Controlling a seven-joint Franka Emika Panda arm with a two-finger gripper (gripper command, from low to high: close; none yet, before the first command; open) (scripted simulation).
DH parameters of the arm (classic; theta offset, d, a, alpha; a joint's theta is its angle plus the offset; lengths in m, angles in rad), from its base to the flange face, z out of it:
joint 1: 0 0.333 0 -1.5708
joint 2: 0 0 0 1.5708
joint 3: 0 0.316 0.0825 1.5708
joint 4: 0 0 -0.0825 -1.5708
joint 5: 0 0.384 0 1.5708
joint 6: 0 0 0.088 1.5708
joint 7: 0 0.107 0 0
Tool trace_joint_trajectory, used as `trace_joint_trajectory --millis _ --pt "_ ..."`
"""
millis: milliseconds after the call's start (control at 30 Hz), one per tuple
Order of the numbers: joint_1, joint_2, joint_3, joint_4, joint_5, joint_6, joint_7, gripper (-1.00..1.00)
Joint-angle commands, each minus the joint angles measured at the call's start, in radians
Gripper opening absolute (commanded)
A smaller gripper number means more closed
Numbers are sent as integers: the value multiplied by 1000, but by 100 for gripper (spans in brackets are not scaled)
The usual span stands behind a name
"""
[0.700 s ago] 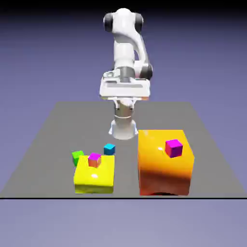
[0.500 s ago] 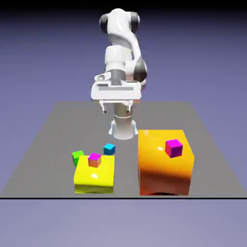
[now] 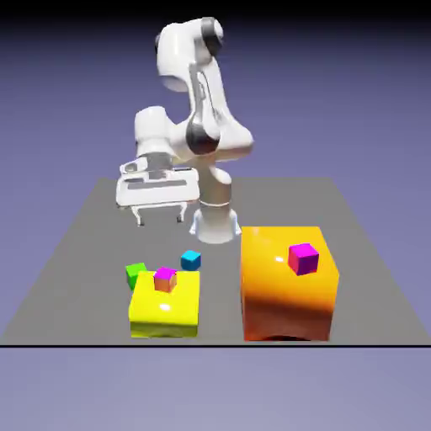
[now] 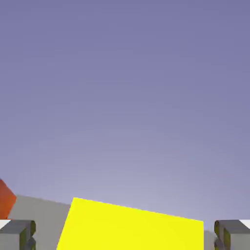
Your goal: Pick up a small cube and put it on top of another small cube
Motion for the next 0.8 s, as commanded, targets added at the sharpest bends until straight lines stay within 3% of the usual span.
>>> trace_joint_trajectory --millis 0,767 --pt "18 4 -36 -1 17 -1 -43 0" --pt "427 93 -870 -17 410 -18 -1042 0"
